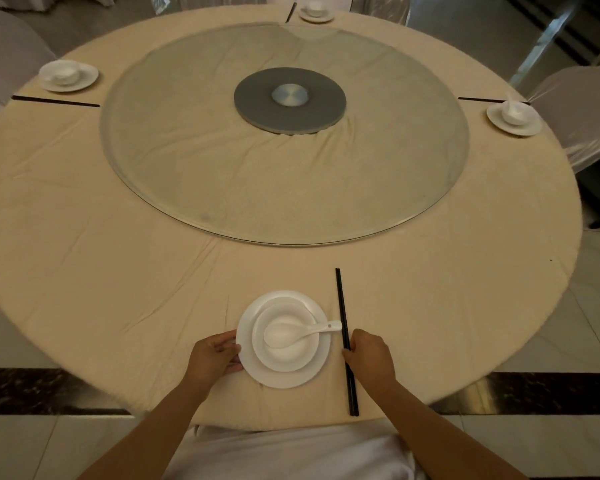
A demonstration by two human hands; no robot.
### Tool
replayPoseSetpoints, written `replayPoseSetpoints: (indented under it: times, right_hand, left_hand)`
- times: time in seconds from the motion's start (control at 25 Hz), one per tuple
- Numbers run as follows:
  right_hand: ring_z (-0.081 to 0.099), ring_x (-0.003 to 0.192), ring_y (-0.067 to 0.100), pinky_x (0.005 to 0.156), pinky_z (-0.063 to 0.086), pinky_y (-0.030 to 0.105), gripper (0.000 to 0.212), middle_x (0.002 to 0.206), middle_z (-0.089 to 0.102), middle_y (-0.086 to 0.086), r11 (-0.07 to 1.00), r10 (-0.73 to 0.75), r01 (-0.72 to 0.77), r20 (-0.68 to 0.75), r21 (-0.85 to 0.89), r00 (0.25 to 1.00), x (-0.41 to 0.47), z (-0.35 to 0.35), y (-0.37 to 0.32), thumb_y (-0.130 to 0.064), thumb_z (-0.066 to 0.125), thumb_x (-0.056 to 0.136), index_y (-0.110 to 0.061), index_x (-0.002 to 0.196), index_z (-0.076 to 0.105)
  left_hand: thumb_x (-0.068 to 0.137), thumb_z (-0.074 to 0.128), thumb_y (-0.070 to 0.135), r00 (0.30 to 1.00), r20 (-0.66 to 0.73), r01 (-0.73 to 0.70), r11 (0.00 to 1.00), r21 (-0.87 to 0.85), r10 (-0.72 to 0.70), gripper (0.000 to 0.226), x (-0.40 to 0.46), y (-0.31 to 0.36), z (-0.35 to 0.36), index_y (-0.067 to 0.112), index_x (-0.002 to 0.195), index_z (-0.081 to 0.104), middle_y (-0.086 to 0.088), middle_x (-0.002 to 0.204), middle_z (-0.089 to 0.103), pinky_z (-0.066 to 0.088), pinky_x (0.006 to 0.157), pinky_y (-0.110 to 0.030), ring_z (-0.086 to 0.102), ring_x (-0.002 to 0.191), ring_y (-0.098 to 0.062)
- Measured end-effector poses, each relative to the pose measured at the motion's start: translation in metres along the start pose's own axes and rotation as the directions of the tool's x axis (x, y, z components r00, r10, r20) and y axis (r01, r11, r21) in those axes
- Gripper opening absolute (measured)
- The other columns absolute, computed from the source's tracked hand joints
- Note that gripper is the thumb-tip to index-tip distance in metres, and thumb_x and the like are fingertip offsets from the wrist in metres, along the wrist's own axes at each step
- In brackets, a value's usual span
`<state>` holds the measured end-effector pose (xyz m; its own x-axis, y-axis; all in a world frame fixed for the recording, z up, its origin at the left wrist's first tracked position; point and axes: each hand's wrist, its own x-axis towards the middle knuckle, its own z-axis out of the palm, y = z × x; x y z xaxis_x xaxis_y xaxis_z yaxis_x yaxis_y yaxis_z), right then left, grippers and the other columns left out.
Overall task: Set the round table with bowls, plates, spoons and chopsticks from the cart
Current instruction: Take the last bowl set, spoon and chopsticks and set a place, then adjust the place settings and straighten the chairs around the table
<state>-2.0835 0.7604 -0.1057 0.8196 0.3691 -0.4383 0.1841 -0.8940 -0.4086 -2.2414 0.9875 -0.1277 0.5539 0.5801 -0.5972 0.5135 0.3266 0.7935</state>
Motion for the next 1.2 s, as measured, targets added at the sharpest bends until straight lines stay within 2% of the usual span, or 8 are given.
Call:
replayPoseSetpoints:
  times: [0.24,0.48,0.64,0.72,0.8,0.88,0.96,1.2]
  right_hand:
    - [0.050,0.071,0.015,0.061,0.039,0.025,0.040,0.078,0.052,0.003,1.000,0.014,-0.014,0.007,-0.020,1.000,0.001,0.000,0.000,-0.014,0.055,0.088,-0.022,0.059,0.028]
    - [0.050,0.071,0.014,0.060,0.039,0.023,0.041,0.066,0.041,-0.006,0.999,-0.010,0.011,0.009,-0.041,1.000,0.002,0.002,-0.002,-0.013,0.052,0.089,-0.023,0.059,0.027]
    - [0.051,0.073,0.015,0.062,0.041,0.024,0.041,0.075,0.049,-0.001,1.000,0.002,-0.001,0.030,-0.010,1.000,0.002,-0.003,0.000,-0.018,0.056,0.089,-0.022,0.059,0.028]
    - [0.053,0.076,0.016,0.065,0.043,0.025,0.032,0.077,0.053,0.001,1.000,0.012,-0.013,0.039,0.019,0.999,0.003,-0.014,0.003,-0.021,0.058,0.087,-0.018,0.063,0.038]
    - [0.060,0.086,0.020,0.067,0.043,0.024,0.014,0.091,0.062,0.005,1.000,0.013,-0.014,0.026,0.012,1.000,0.005,-0.037,0.006,-0.023,0.058,0.087,-0.010,0.083,0.056]
    - [0.062,0.096,0.022,0.070,0.043,0.024,0.021,0.104,0.065,0.005,0.999,0.032,-0.032,-0.004,0.022,0.999,0.010,-0.070,0.011,-0.026,0.058,0.085,-0.011,0.099,0.061]
    - [0.065,0.095,0.022,0.074,0.046,0.026,0.020,0.104,0.067,0.004,0.996,0.045,-0.042,-0.034,0.083,0.998,0.015,-0.111,0.021,-0.027,0.059,0.082,-0.015,0.098,0.063]
    - [0.067,0.091,0.022,0.076,0.050,0.029,0.019,0.098,0.071,0.004,0.987,-0.005,0.027,-0.142,0.160,0.990,0.018,-0.238,0.092,-0.027,0.059,0.079,-0.018,0.095,0.064]
  left_hand:
    - [0.084,0.060,-0.004,1.000,0.001,0.013,0.999,0.037,-0.013,0.031,0.000,0.000,-0.002,0.007,0.112,0.066,0.003,0.071,0.076,0.059,0.058,-0.026,0.072,0.067,-0.017]
    - [0.083,0.061,-0.004,1.000,-0.021,0.006,0.996,0.094,-0.004,0.033,-0.001,0.004,-0.001,0.005,0.115,0.064,-0.004,0.082,0.074,0.059,0.058,-0.025,0.071,0.074,-0.022]
    - [0.085,0.062,0.003,1.000,-0.016,0.008,0.957,0.291,-0.003,0.032,-0.005,0.021,-0.004,0.003,0.117,0.063,-0.009,0.080,0.072,0.057,0.057,-0.022,0.069,0.071,-0.019]
    - [0.085,0.061,0.005,0.998,-0.045,-0.014,0.893,0.450,0.039,0.033,-0.006,0.040,-0.011,0.002,0.117,0.061,-0.014,0.080,0.071,0.053,0.060,-0.025,0.067,0.069,-0.020]
    - [0.083,0.063,0.004,0.990,-0.066,-0.071,0.833,0.549,0.128,0.032,-0.007,0.068,-0.013,0.002,0.115,0.062,-0.017,0.085,0.070,0.052,0.067,-0.028,0.065,0.072,-0.025]
    - [0.083,0.065,0.008,0.971,-0.018,-0.172,0.755,0.633,0.237,0.031,-0.011,0.106,0.000,0.005,0.113,0.064,-0.012,0.084,0.069,0.049,0.067,-0.023,0.065,0.071,-0.021]
    - [0.083,0.066,0.013,0.945,0.080,-0.285,0.677,0.679,0.318,0.028,-0.021,0.146,0.035,0.011,0.110,0.066,-0.003,0.079,0.069,0.045,0.063,-0.017,0.064,0.068,-0.014]
    - [0.083,0.064,0.023,0.828,0.320,-0.546,0.532,0.648,0.461,0.024,-0.065,0.228,0.203,0.021,0.106,0.068,0.003,0.082,0.070,0.045,0.068,-0.023,0.067,0.081,-0.015]
